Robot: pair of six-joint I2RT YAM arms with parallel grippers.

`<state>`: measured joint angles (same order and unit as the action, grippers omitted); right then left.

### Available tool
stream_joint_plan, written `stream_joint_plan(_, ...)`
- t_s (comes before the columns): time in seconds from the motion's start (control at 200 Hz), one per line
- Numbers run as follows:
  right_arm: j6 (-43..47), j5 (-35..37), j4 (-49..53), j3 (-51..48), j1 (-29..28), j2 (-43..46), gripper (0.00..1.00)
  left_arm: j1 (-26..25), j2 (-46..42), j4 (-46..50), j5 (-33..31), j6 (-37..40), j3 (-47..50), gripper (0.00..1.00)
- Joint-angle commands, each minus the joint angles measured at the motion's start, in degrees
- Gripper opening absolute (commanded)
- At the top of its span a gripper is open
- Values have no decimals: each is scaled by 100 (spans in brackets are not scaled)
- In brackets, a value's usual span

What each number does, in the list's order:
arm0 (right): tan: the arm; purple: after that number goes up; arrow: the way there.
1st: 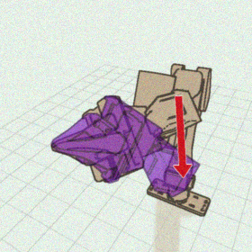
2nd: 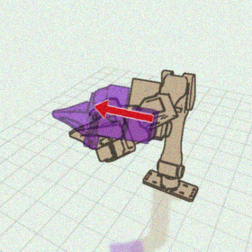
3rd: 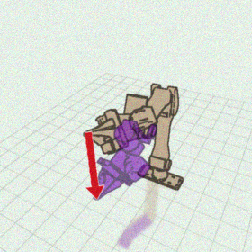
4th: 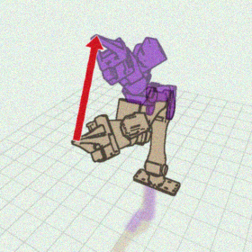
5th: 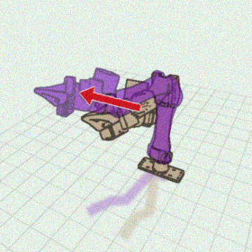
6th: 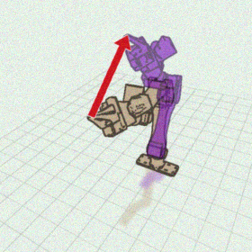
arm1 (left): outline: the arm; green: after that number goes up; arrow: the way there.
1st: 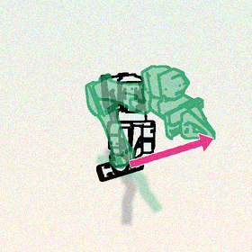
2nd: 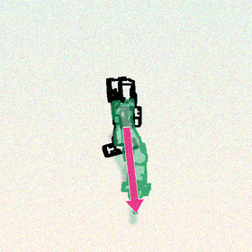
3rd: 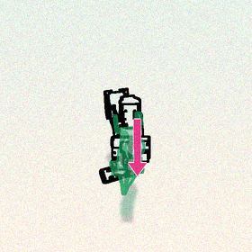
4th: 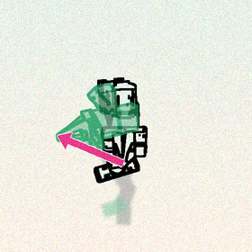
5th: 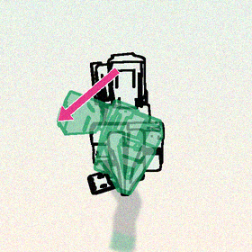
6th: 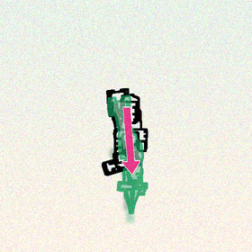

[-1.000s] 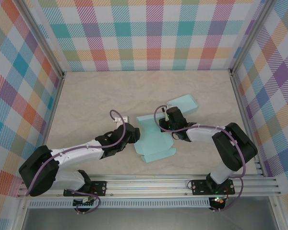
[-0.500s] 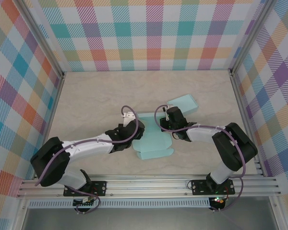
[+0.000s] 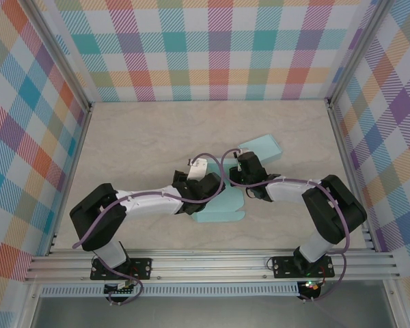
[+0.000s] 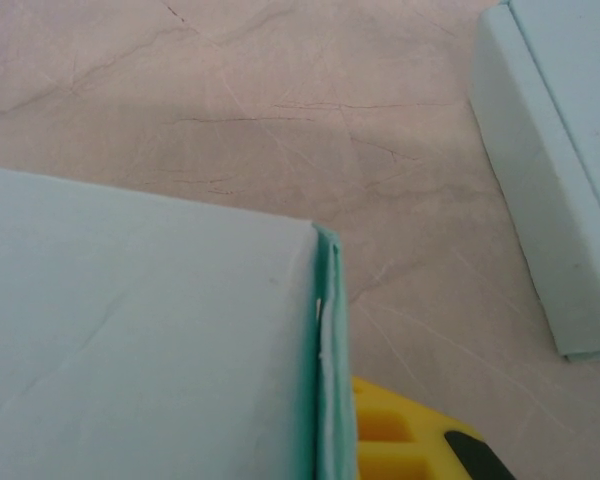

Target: Fold the paper box

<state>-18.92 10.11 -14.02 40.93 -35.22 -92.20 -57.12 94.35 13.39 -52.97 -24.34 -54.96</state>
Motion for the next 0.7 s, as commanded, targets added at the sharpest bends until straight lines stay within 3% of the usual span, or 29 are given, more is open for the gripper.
stream_joint_plan(0.0,64,-601,30,95,-158,172,0,70,-96,-520,232,113,-46,71)
stream_joint_plan(0.29,59,-666,63,91,-152,229,0,488,-504,-1202,1732,111,433,77)
stream_joint_plan(0.475,46,-690,60,125,-157,181,0,544,-620,-1156,2057,207,515,83)
stream_joint_plan(0.695,46,-697,58,135,-152,159,0,584,-616,-993,1948,202,513,81)
